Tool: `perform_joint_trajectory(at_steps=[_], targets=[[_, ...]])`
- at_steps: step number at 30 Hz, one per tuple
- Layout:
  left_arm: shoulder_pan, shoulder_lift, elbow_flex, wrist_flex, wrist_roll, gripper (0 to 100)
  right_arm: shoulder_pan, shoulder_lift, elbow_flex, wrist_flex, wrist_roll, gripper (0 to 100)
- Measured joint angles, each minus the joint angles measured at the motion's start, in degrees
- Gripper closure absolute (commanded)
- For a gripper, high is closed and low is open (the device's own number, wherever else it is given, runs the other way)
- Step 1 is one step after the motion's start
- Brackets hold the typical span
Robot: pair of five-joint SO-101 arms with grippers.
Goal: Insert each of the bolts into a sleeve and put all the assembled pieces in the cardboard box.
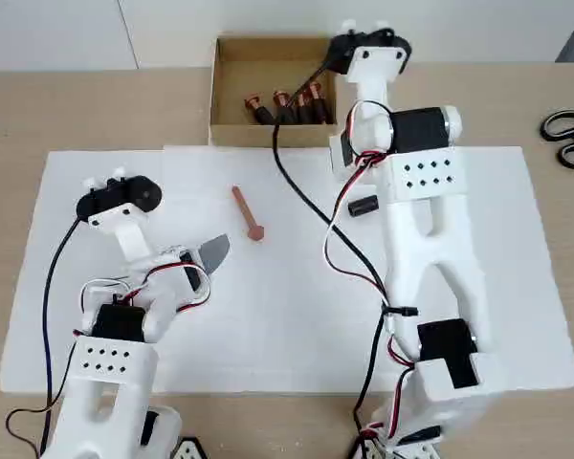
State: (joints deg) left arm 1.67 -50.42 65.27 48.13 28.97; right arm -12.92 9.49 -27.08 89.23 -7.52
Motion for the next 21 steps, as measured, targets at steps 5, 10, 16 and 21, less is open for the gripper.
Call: perform_joint_trajectory(at_steps=[5, 10, 16, 21], targets=[[0.0, 0.0, 0.0, 0.0, 0.0, 71, 0.7, 7.7, 0.0, -0.4, -12.5, 86.1], [0.0, 0.0, 0.0, 0.0, 0.0, 71, 3.8, 16.9, 0.1, -0.5, -21.7, 86.1], [0.0, 0.0, 0.0, 0.0, 0.0, 71, 5.8, 20.3, 0.1, -1.1, -28.4, 86.1], [0.0, 0.0, 0.0, 0.0, 0.0, 71, 5.6, 20.5, 0.1, -5.0, -29.1, 86.2]])
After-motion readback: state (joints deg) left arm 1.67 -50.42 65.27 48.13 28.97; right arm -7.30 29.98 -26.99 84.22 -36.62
